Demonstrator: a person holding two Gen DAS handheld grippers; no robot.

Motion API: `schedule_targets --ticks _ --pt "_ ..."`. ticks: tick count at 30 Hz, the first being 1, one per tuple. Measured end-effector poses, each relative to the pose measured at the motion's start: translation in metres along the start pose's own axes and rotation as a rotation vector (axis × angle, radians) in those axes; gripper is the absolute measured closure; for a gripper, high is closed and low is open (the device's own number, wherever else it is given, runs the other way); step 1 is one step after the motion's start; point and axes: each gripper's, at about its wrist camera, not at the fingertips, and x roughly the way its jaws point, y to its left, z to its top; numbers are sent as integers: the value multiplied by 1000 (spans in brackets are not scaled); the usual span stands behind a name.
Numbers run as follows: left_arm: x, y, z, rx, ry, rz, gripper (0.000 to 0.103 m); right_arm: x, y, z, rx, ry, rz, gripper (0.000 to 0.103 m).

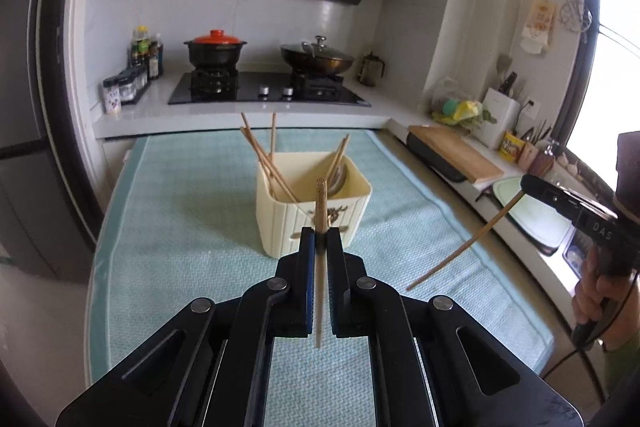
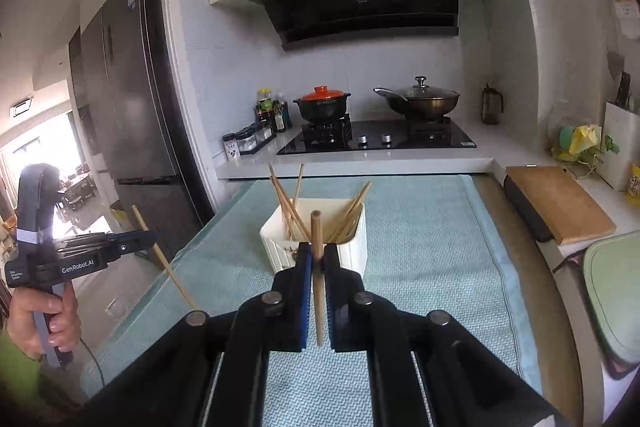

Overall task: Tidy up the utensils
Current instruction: 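Carry both chopsticks over the cream caddy and release them inside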

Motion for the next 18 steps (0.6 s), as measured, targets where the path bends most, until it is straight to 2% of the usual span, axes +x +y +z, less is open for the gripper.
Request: schedule_targets --ticks 7,13,18 --pt "3 -1 28 -1 -38 -7 100 12 5 32 -52 -37 -25 97" --pt "9 -3 81 6 -130 -4 100 25 11 79 -87 -125 -36 97" --pt "37 -2 121 16 -178 23 100 50 19 115 -123 -199 -35 97"
